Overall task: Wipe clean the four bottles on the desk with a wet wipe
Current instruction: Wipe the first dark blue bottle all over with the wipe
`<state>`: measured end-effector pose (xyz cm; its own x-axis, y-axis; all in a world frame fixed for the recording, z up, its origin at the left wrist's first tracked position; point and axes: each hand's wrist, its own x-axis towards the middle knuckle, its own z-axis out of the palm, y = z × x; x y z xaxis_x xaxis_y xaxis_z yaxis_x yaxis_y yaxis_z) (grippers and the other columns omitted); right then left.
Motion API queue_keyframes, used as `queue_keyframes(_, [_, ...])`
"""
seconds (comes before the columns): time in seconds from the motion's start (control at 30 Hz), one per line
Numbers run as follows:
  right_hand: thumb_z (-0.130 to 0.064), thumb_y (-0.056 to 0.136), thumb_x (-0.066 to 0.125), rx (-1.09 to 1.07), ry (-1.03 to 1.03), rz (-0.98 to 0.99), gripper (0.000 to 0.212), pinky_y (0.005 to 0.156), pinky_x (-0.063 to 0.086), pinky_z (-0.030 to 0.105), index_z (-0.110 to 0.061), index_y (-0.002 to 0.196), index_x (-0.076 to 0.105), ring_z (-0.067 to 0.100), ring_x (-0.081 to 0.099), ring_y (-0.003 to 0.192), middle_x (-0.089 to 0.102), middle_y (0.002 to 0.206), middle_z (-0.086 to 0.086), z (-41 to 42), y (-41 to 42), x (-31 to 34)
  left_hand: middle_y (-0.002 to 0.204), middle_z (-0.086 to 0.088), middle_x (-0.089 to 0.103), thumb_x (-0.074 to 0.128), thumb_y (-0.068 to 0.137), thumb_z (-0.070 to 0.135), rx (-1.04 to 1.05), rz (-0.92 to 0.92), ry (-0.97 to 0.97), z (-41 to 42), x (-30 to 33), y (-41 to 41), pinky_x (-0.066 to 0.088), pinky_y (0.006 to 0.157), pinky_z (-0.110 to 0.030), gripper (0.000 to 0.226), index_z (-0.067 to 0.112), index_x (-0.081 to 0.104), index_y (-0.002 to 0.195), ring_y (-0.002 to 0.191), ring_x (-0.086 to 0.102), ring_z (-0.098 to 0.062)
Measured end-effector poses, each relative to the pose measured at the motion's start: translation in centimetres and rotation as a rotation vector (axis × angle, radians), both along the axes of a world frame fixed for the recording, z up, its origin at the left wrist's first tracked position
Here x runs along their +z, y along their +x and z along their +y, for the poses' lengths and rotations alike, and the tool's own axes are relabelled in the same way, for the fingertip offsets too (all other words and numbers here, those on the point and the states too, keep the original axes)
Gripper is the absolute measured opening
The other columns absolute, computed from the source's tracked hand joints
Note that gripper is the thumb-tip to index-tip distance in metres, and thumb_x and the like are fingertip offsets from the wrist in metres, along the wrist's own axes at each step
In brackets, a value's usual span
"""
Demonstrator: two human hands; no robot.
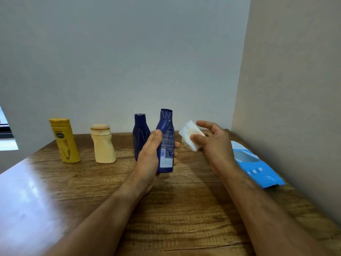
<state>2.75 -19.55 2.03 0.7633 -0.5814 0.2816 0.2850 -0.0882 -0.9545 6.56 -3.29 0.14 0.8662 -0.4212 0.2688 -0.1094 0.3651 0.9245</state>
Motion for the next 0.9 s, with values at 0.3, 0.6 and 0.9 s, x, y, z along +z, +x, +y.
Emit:
queue_keyframes(0.3, [-0.019, 0.089, 0.069, -0.416, -0.642, -0.273, 0.024, 0.069, 0.043, -0.001, -0.015, 0.112, 0.074, 0.004, 0.060, 0.083, 0.069, 0.098, 0.000, 2.2, -0.3, -0.2, 0.094, -0.015, 0.075, 0.031, 0.104, 0.053, -0.030, 0.068, 0.017, -0.6, -0.1, 0.4, 0.056, 0.072, -0.038, 0.052, 0.015, 0.066, 0.114, 0.077, 0.068, -0.024])
queue_keyframes(0.6, [0.000, 0.085, 0.061, -0.317, -0.898, -0.335, 0.042, 0.098, 0.044, 0.012, -0.011, 0.124, 0.066, 0.010, 0.064, 0.109, 0.068, 0.121, 0.005, 4.0, -0.1, -0.9, 0.087, -0.004, 0.078, 0.036, 0.105, 0.048, -0.022, 0.115, -0.022, -1.1, 0.2, 0.1, 0.056, 0.087, -0.046, 0.056, 0.033, 0.082, 0.077, 0.084, 0.072, -0.022])
queue_keyframes(0.9, [-0.012, 0.083, 0.067, -0.212, -1.034, -0.220, 0.033, 0.074, 0.042, 0.000, -0.011, 0.115, 0.072, 0.003, 0.058, 0.081, 0.068, 0.096, 0.000, 3.9, -0.9, -1.6, 0.096, -0.008, 0.077, 0.040, 0.104, 0.048, 0.004, 0.146, -0.090, -0.3, -0.3, 0.8, 0.056, 0.091, -0.047, 0.047, 0.024, 0.079, 0.095, 0.092, 0.073, -0.024])
